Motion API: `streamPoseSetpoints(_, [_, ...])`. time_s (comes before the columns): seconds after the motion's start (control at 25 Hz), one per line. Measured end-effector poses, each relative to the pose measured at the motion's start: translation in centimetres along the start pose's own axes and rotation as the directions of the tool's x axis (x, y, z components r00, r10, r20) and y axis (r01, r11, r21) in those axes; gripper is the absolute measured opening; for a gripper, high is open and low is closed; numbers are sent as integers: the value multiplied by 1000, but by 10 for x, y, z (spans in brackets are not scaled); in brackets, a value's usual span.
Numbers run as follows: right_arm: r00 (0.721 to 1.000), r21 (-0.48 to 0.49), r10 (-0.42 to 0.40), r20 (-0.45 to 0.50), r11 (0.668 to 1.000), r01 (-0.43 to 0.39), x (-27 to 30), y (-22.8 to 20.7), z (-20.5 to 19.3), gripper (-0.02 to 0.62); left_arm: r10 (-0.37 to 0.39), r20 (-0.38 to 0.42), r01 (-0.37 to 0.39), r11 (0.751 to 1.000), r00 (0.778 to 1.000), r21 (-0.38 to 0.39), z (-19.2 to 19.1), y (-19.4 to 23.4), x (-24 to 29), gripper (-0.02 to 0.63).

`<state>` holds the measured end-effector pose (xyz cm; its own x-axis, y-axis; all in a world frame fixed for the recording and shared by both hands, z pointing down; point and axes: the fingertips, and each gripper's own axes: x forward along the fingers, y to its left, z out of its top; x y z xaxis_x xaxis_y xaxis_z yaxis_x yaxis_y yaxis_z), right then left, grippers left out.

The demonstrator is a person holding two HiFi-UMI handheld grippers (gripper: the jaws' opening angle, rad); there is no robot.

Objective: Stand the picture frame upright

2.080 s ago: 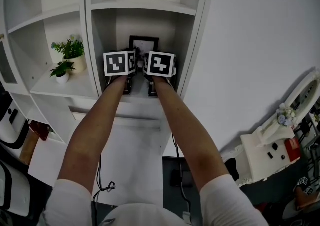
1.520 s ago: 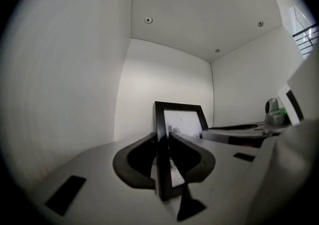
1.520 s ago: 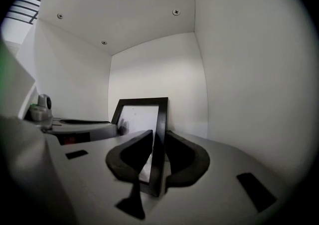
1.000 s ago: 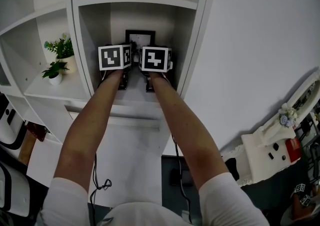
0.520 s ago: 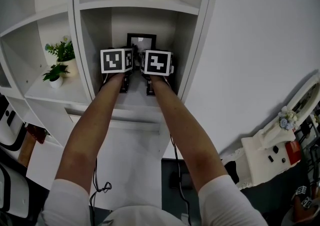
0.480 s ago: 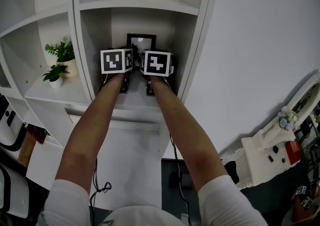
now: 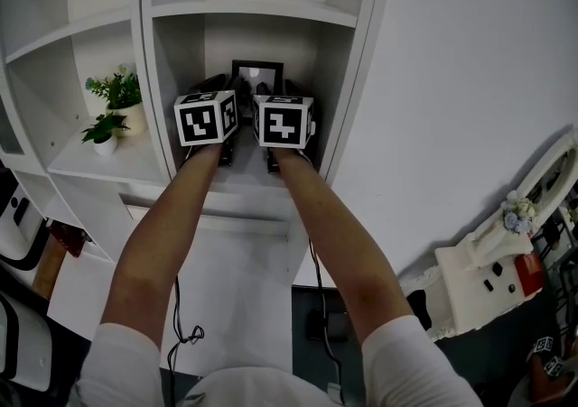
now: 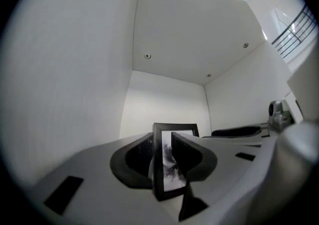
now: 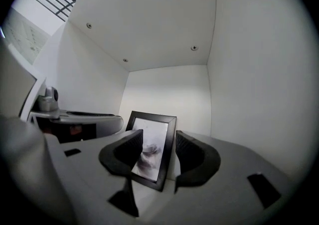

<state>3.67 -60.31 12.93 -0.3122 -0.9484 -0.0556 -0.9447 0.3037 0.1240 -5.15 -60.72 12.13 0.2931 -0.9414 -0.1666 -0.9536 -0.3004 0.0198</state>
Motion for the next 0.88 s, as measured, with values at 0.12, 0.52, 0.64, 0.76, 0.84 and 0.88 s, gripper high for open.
streamPoseSetpoints(0.12, [1000, -8, 10, 17, 1000, -10, -13, 6, 4, 198, -8, 25, 7, 999, 1000, 40, 5, -8, -12, 112])
streamPoseSetpoints(0.52, [993, -77, 27, 118, 997, -17, -64, 27, 27, 55, -33, 87, 26, 996, 996, 81, 22, -28, -59, 24])
streamPoseSetpoints(0.64, [989, -79, 42, 140, 996, -31, -81, 32, 31, 9, -57, 102, 47, 995, 993, 92, 26, -34, -75, 20])
streamPoseSetpoints(0.76, [986, -42, 49, 157, 998, -43, -95, 35, 31, 9, -77, 120, 66, 993, 990, 93, 30, -37, -91, 20])
streamPoseSetpoints(0.84, [984, -24, 44, 170, 999, -41, -106, 34, 35, 9, -92, 134, 78, 991, 987, 107, 33, -39, -102, 19])
streamPoseSetpoints(0.88, [983, -20, 43, 179, 999, -40, -113, 35, 38, 9, -101, 141, 84, 990, 985, 116, 35, -41, -108, 20])
